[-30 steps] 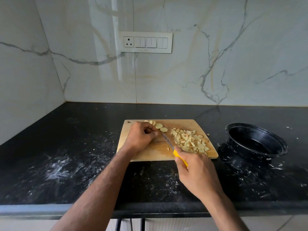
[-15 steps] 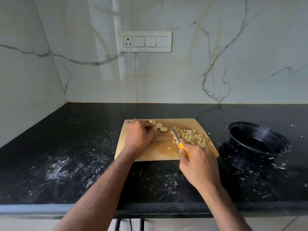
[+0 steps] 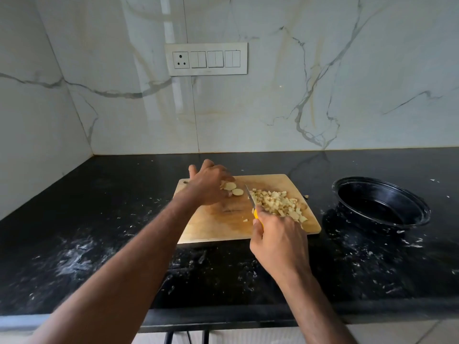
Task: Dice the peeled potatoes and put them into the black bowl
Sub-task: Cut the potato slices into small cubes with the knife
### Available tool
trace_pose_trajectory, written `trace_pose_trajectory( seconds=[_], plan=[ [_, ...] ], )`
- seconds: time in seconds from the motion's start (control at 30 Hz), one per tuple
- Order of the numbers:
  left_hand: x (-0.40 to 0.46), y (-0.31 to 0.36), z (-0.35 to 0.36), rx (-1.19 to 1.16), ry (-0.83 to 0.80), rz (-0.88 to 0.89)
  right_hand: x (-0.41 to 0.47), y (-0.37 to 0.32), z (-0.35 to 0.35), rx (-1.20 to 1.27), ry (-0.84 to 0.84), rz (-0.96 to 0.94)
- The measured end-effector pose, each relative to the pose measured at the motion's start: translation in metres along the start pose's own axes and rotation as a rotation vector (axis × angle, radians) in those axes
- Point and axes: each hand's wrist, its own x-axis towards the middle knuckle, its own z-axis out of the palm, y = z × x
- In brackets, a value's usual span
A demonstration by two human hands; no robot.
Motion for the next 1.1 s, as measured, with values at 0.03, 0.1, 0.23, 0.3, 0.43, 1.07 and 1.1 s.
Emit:
trace_pose_trajectory(
  seconds=[0.03, 0.1, 0.23, 0.3, 0.43, 1.07, 1.1],
  plan=[
    [0.005, -0.002, -0.001, 0.007, -0.035, 0.012, 0.000, 0.000, 0.000, 0.006, 0.004, -0.004],
    [0.012, -0.003, -0.003, -0.028, -0.076, 0.021, 0.000, 0.001, 0.002, 0.013, 0.001, -0.013],
    [0.019, 0.001, 0.000, -0.053, -0.044, 0.044, 0.000, 0.003, 0.004, 0.033, -0.009, -0.019],
    [0.021, 0.003, 0.003, -0.029, -0.034, 0.064, 0.000, 0.004, 0.004, 0.051, -0.011, -0.019],
    [0.022, -0.001, 0.006, -0.007, -0.064, 0.063, -0.001, 0.005, 0.005, 0.084, -0.007, -0.028],
    [0.021, 0.002, 0.006, -0.375, 0.358, -0.157, 0.001, 0.004, 0.003, 0.076, -0.050, 0.012],
    [0.014, 0.005, 0.004, -0.448, 0.400, -0.193, 0.001, 0.004, 0.003, 0.065, -0.048, 0.022]
  ],
)
